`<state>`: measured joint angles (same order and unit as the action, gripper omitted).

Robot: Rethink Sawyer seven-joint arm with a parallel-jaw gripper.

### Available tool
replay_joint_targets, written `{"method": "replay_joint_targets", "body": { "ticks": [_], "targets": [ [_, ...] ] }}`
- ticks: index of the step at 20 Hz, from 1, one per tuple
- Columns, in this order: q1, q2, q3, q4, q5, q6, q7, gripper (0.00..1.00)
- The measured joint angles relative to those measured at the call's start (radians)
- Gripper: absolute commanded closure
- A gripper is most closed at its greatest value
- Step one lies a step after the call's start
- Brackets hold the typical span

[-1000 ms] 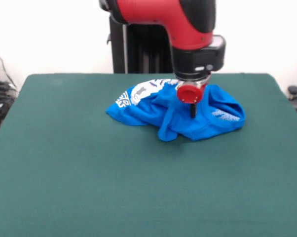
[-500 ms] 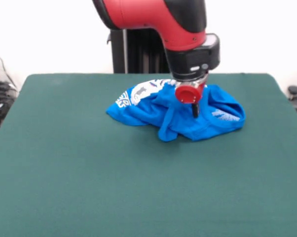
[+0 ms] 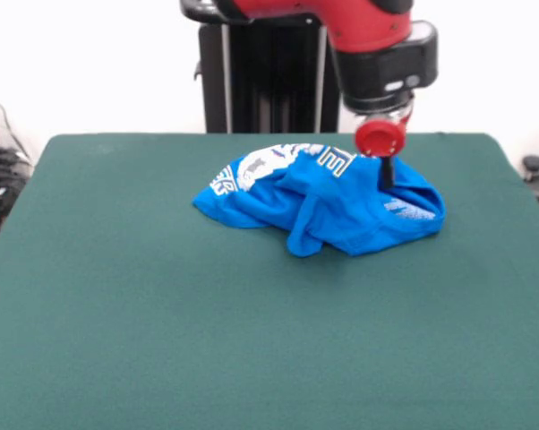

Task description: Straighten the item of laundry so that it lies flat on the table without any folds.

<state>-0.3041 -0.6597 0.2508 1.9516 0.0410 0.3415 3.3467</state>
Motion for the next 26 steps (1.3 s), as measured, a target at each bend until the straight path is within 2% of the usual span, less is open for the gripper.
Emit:
{"method": "replay_joint_targets", "body": {
  "ticks": [5,10,16,21,26],
  "targets": [
    [0.037,-0.025,0.0,0.007,0.0,0.0,0.0,1.0],
    [0.068,0.003,-0.001,0.006,0.0,-0.002,0.0,1.0],
    [0.083,0.099,-0.004,0.006,-0.035,-0.038,0.0,1.0],
    [0.088,0.232,-0.027,-0.001,-0.086,-0.114,0.0,1.0],
    [0.094,0.236,-0.031,-0.004,-0.095,-0.122,0.0,1.0]
  ]
}}
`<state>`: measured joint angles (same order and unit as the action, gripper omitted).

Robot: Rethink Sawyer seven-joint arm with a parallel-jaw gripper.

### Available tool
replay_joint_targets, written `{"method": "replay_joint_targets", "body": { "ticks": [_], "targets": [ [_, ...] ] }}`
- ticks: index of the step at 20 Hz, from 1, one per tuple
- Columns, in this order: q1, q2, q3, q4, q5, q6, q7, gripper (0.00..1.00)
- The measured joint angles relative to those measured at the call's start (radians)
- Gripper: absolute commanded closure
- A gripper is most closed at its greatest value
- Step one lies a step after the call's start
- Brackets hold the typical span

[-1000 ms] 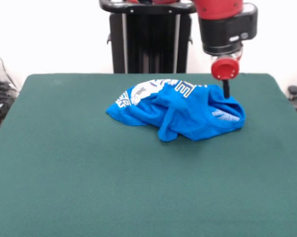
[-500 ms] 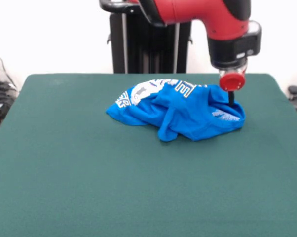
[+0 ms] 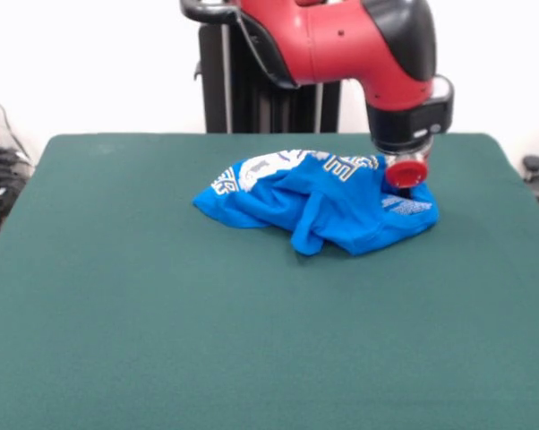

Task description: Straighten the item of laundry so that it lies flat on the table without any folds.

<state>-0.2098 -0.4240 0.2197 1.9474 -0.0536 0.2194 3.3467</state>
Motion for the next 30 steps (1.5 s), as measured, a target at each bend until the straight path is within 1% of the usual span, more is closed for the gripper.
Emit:
{"method": "replay_joint_targets", "body": {
  "ticks": [8,16,20,23,30],
  "targets": [
    [0.007,-0.003,-0.004,-0.007,-0.022,0.001,0.0,1.0],
    [-0.031,0.003,0.027,-0.006,-0.044,0.003,0.0,1.0],
    [-0.035,0.003,0.032,-0.016,-0.046,0.022,0.0,1.0],
    [-0.035,0.003,0.035,-0.041,-0.046,0.039,0.0,1.0],
    [-0.048,0.004,0.054,-0.144,-0.043,0.043,0.0,1.0]
  ]
}}
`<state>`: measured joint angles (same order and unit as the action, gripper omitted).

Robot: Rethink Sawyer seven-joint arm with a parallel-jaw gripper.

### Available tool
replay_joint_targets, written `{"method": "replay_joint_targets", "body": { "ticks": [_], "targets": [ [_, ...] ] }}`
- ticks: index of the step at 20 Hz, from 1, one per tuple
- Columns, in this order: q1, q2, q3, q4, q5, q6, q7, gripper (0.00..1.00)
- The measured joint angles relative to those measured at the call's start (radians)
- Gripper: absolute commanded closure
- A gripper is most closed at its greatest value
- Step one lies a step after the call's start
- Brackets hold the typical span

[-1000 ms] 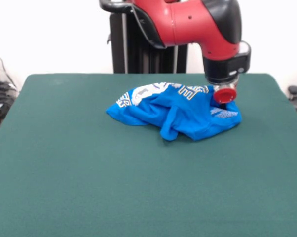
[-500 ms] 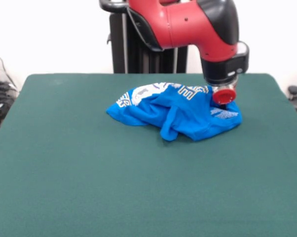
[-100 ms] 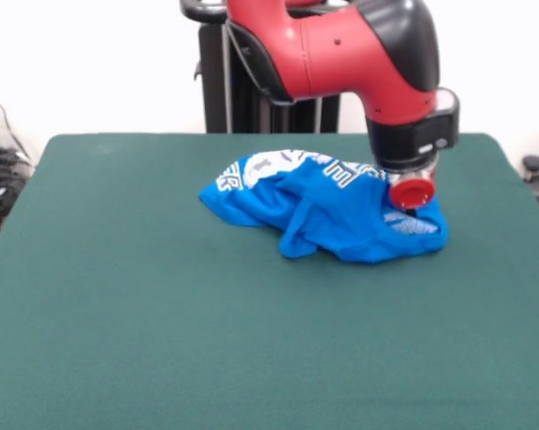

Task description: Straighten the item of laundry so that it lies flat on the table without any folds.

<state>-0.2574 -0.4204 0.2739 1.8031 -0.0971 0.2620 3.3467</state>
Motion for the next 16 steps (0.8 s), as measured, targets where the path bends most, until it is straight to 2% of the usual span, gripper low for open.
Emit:
{"method": "replay_joint_targets", "body": {
  "ticks": [8,16],
  "targets": [
    [-0.042,-0.027,0.055,-0.08,0.042,0.0,0.0,1.0],
    [-0.022,-0.015,0.056,-0.242,0.092,0.006,0.0,1.0]
  ]
}}
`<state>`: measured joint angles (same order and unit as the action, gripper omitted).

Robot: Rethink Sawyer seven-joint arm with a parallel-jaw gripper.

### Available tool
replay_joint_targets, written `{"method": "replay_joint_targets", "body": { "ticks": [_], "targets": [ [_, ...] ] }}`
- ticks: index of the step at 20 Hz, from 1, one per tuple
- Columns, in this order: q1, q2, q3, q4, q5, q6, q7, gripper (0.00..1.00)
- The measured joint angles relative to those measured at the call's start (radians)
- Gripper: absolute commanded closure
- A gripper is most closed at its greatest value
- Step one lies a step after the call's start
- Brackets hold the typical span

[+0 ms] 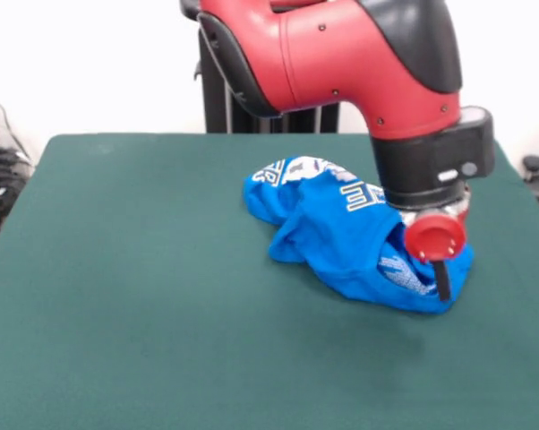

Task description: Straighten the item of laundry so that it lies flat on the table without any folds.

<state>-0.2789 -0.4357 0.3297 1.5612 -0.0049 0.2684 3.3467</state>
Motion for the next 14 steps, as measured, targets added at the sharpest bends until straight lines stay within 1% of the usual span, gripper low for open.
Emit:
{"method": "replay_joint_targets", "body": {
  "ticks": [4,5,7,8,9,10,12,13,14],
  "targets": [
    [0.044,0.036,-0.022,-0.146,0.034,0.042,0.0,1.0],
    [0.061,0.058,-0.03,-0.205,0.043,0.068,0.0,1.0],
    [0.077,0.082,-0.035,-0.265,0.051,0.096,0.0,1.0],
    [0.088,0.1,-0.038,-0.307,0.056,0.117,0.0,1.0],
    [0.105,0.134,-0.044,-0.38,0.064,0.154,0.0,1.0],
    [0.114,0.153,-0.048,-0.418,0.067,0.175,0.0,1.0],
    [0.123,0.177,-0.054,-0.465,0.067,0.204,0.0,1.0],
    [0.129,0.199,-0.061,-0.508,0.067,0.239,0.0,1.0],
    [0.131,0.209,-0.068,-0.527,0.066,0.263,0.0,1.0]
  ]
}}
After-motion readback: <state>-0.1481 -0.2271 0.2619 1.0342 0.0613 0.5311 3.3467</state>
